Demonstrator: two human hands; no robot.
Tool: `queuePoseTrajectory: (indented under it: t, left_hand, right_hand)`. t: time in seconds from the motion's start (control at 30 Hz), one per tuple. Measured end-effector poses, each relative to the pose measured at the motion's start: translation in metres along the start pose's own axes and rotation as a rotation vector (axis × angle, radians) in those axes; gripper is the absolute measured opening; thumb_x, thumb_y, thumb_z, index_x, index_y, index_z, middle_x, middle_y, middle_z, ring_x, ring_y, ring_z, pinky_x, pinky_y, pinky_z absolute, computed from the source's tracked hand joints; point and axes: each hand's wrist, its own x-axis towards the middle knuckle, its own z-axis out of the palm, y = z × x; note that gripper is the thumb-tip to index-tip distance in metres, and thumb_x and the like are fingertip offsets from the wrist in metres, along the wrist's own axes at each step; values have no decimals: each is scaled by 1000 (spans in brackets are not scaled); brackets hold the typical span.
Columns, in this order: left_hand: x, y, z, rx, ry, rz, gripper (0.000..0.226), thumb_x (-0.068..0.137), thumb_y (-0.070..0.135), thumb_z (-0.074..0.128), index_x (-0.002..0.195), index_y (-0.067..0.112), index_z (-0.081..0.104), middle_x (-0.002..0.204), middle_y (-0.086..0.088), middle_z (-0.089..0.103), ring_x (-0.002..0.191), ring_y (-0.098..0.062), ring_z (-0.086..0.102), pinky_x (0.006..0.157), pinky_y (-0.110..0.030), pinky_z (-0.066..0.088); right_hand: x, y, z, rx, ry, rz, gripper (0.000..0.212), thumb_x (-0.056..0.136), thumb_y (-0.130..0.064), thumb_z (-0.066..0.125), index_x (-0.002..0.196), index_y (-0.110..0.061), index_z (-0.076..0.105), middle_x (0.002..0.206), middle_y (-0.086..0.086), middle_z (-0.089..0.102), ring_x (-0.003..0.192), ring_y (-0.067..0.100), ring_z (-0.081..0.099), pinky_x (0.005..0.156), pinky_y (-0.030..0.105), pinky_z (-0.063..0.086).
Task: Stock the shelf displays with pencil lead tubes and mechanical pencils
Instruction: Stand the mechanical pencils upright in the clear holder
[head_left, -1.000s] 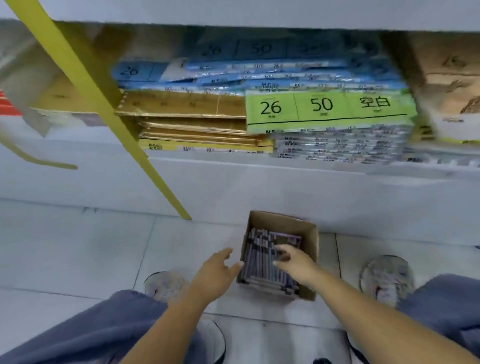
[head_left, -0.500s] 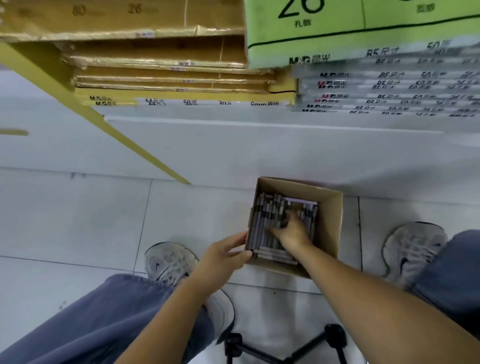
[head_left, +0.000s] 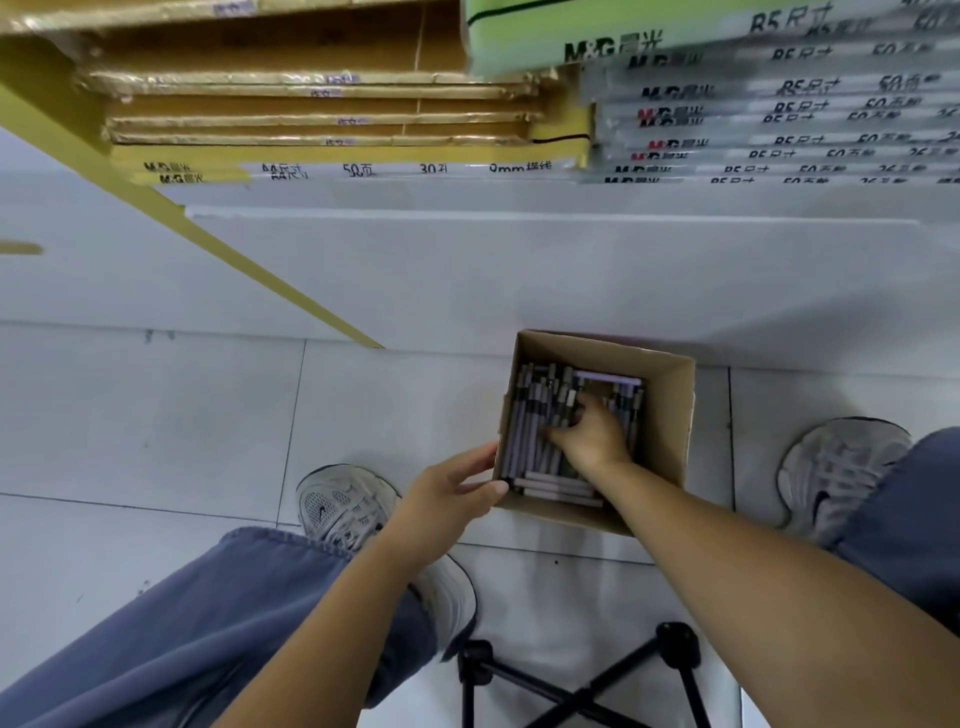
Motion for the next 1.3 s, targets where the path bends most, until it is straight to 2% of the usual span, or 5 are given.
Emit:
queuePoseTrajectory:
  t: [0.27,0.87,1.07,1.2,1.3]
  left_hand:
    - [-2,-1,2,-12,12,-12,47,98,14,61,139,35,55,133,17,64,106,0,66,88,-22,49]
    - [3,-3,2,47,55,-36,41,96,21,64,122,53,60,126,20,66,107,0,65,81,-23,54]
    - [-11,34,25,460,262,85,57,98,29,60,150,20,38,143,-3,46,132,-21,46,110,-36,40]
    - [-41,94,42,318,-43,196,57,98,41,59,150,30,39,146,16,47,130,0,46,106,-21,35]
    - [-66,139,56,198,-204,277,36,99,36,58,135,33,55,130,16,63,120,0,59,105,-28,47]
  right_hand:
    - [-2,-10,19,126,-91,61,62,82,-16,74,135,-15,43,134,9,54,127,27,50,107,44,40]
    - [-28,-20,-34,498,-203,67,21,95,-15,59,116,-16,58,103,7,67,93,19,66,92,40,51]
    - [-78,-46,-77,549,-214,-137,1,96,-14,56,97,-14,55,79,3,58,74,14,61,84,32,53]
    - [-124,-78,-113,626,-302,-312,9,92,-22,62,93,-13,59,79,3,61,76,15,62,76,28,51]
    - [-164,-108,-137,708,-325,-442,21,81,-28,67,96,-14,62,82,6,68,85,22,68,81,35,55]
